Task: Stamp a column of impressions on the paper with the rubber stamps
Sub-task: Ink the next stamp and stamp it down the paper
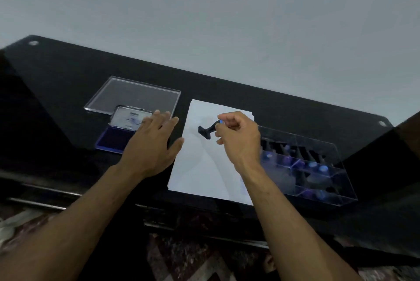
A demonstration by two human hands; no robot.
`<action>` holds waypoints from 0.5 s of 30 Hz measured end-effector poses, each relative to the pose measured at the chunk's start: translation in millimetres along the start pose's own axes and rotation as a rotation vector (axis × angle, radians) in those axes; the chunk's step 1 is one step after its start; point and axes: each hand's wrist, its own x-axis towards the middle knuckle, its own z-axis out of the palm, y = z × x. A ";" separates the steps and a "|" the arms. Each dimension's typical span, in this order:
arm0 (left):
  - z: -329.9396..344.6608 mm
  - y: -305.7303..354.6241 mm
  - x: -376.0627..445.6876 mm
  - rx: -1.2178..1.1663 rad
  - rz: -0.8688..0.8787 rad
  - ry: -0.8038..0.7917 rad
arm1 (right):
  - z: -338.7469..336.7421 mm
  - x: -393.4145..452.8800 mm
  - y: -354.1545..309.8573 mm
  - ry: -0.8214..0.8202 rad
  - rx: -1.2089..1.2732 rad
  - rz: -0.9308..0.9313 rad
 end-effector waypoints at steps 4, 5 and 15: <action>-19.1 -29.9 -25.5 0.009 -0.058 0.058 | 37.5 -9.6 -8.2 -0.090 -0.058 -0.061; -22.2 -39.2 -31.8 0.021 -0.074 0.064 | 46.9 -11.9 -9.6 -0.113 -0.076 -0.072; -38.1 -115.9 -82.8 0.067 -0.231 0.062 | 129.9 -34.8 -22.4 -0.264 -0.133 -0.159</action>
